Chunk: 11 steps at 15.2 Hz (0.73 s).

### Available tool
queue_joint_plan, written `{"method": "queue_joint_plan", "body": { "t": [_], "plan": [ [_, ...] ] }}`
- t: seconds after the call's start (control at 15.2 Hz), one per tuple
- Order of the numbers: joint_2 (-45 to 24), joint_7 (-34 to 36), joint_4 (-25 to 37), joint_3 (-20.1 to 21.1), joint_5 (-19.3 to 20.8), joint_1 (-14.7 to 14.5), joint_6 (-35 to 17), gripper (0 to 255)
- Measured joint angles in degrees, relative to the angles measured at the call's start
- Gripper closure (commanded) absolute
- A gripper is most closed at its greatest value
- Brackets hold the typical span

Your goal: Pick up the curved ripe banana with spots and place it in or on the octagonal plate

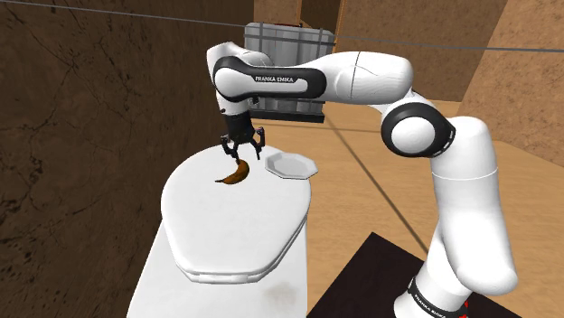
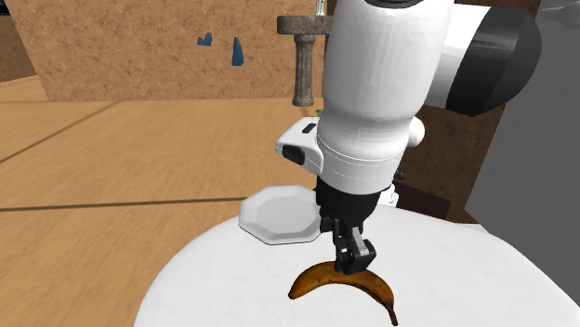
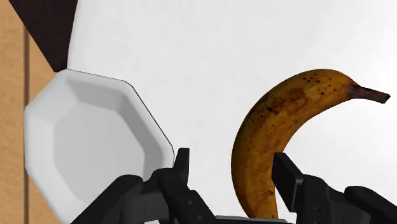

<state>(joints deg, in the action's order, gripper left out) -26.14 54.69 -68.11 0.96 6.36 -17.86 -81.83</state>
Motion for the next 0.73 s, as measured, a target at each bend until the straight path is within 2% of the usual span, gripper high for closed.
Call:
{"method": "queue_joint_plan", "body": {
  "t": [0.07,0.2,0.46,0.73],
  "plan": [
    [3.53,0.08,-5.86,0.26,-2.59,1.51,-7.25,0],
    [6.82,-0.26,-12.17,0.21,-4.73,2.86,-15.41,0],
    [7.76,-0.12,-16.85,0.25,-5.43,3.10,-20.78,0],
    [7.71,-0.28,-18.55,0.19,-5.49,3.24,-22.65,0]
  ]
}}
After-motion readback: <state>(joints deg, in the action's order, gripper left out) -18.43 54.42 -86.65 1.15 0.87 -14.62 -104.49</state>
